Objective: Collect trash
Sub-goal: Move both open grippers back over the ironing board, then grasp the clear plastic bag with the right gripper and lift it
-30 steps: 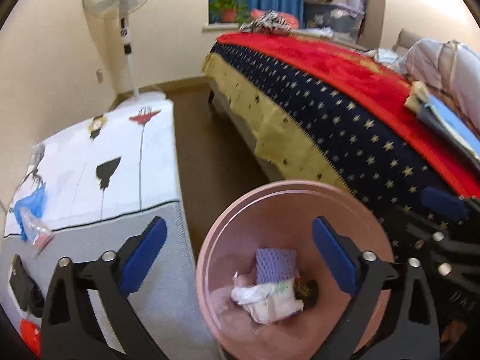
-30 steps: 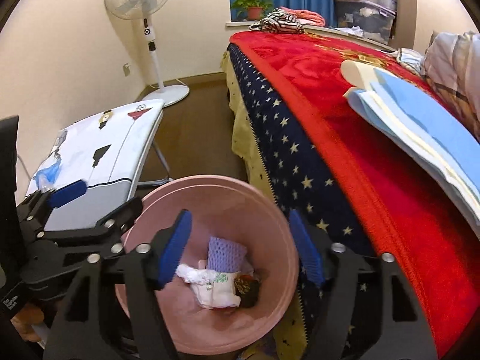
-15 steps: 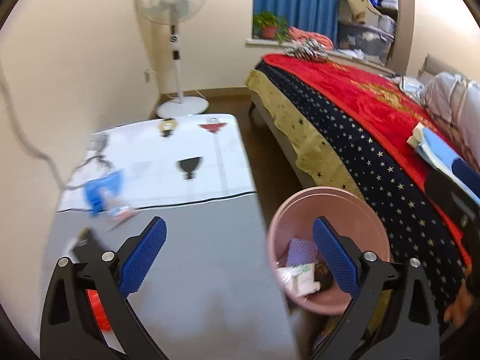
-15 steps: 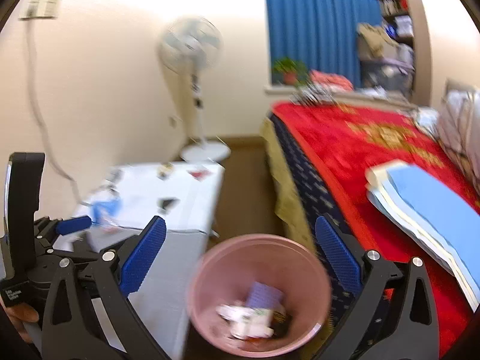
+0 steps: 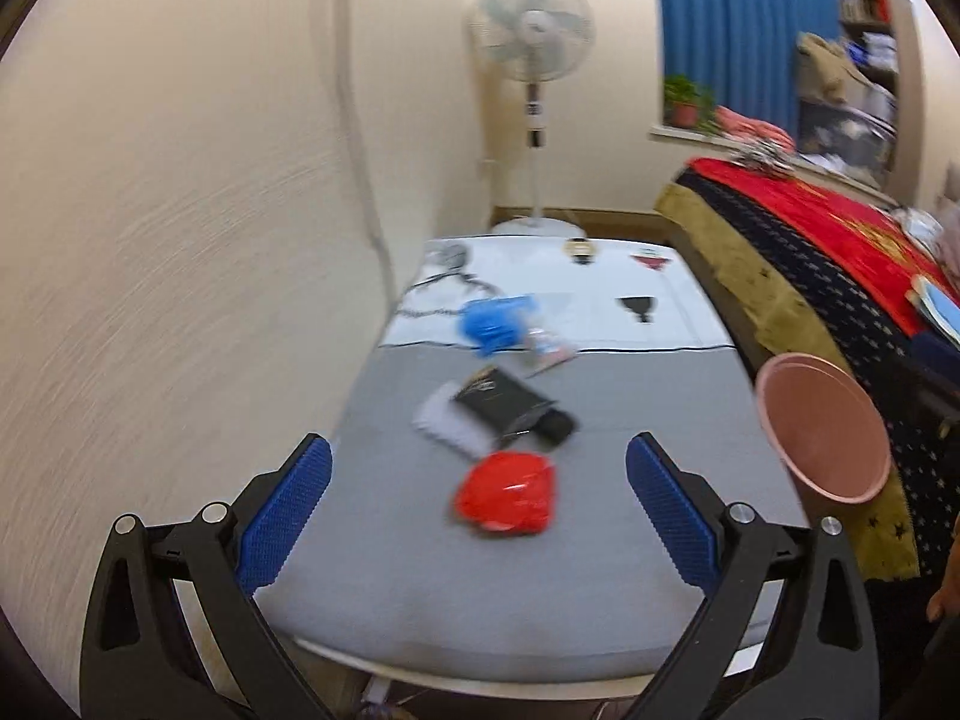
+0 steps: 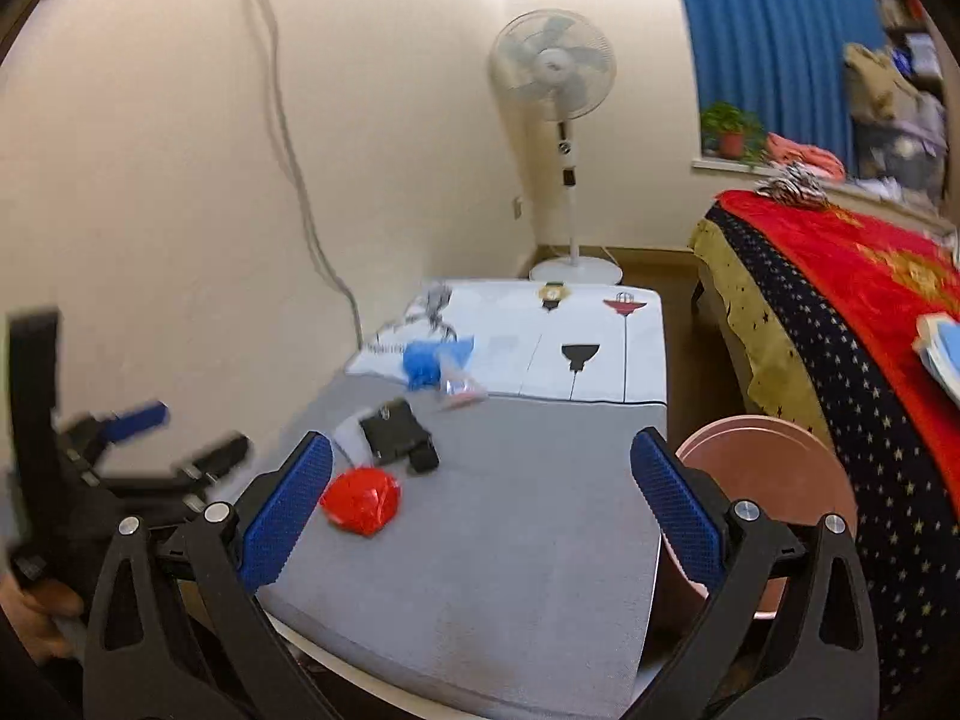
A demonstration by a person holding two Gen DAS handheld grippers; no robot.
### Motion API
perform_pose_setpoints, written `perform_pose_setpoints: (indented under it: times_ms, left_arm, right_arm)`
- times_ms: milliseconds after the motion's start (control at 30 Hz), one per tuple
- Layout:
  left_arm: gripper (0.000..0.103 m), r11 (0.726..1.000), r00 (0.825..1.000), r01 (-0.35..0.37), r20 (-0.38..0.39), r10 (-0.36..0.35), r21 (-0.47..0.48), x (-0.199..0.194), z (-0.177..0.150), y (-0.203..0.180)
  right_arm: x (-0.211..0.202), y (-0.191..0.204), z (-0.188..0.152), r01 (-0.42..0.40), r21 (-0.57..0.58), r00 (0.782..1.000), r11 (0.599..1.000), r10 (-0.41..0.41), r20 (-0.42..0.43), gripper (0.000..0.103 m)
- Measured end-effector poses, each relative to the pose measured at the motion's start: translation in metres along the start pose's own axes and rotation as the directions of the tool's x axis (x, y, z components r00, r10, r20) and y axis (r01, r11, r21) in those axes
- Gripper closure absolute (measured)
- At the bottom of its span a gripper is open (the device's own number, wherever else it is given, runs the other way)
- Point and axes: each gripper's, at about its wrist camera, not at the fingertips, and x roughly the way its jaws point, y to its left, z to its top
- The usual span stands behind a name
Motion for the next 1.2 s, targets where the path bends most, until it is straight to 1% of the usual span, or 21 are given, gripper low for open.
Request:
perform_pose_setpoints:
  times_ms: [67, 167, 267, 467, 567, 667, 767, 900, 1000, 1100, 1200]
  left_arm:
    - [0.008, 0.999, 1.000, -0.025, -0.007, 0.024, -0.026, 0.005, 0.001, 0.013]
    - [0.008, 0.998, 0.999, -0.037, -0.014, 0.037, -0.043, 0.014, 0.003, 0.024]
    - [0.008, 0.998, 0.999, -0.048, -0.008, 0.048, -0.039, 0.024, 0.012, 0.026]
    - [0.008, 0.998, 0.997, -0.062, 0.034, 0.063, -0.027, 0.049, 0.039, 0.022]
    - [0.008, 0.997, 0.996, -0.076, 0.045, 0.077, -0.023, 0.061, 0.048, 0.022]
    - [0.008, 0.997, 0.997, -0.067, 0.033, 0.068, -0.045, 0.074, 0.055, 0.029]
    - [0.008, 0.996, 0.997, -0.066, 0.031, 0.068, -0.056, 0.086, 0.061, 0.033]
    - [0.008, 0.994, 0.994, -0.091, 0.047, 0.094, -0.056, 0.098, 0.069, 0.037]
    - [0.008, 0.990, 0.994, -0.107, 0.025, 0.110, -0.092, 0.106, 0.072, 0.047]
    - [0.008, 0.985, 0.992, -0.127, 0.005, 0.128, -0.120, 0.115, 0.073, 0.056]
    - [0.008, 0.980, 0.988, -0.151, -0.001, 0.152, -0.127, 0.121, 0.077, 0.060]
  right_arm:
    - [0.005, 0.009, 0.002, -0.013, 0.003, 1.000, 1.000, 0.013, 0.011, 0.005]
    - [0.014, 0.015, 0.005, -0.021, 0.035, 1.000, 0.999, 0.020, 0.022, 0.005]
    - [0.027, 0.017, 0.004, -0.003, 0.049, 1.000, 0.999, 0.003, 0.001, 0.005]
    - [0.052, 0.013, 0.005, 0.041, 0.083, 0.999, 0.996, -0.038, -0.036, 0.005]
    - [0.060, 0.011, 0.005, 0.063, 0.072, 0.997, 0.995, -0.060, -0.042, 0.005]
    - [0.072, 0.009, 0.008, 0.092, 0.044, 0.995, 0.995, -0.090, -0.043, 0.005]
    - [0.086, 0.005, 0.015, 0.093, 0.024, 0.995, 0.995, -0.092, -0.038, 0.005]
    - [0.119, 0.003, 0.027, 0.087, -0.026, 0.996, 0.996, -0.087, -0.022, 0.005]
    - [0.151, 0.003, 0.032, 0.078, -0.054, 0.997, 0.995, -0.080, -0.023, 0.005]
    - [0.185, 0.004, 0.032, 0.091, -0.082, 0.996, 0.992, -0.092, -0.013, 0.005]
    - [0.217, 0.002, 0.029, 0.098, -0.082, 0.995, 0.992, -0.099, -0.013, 0.006]
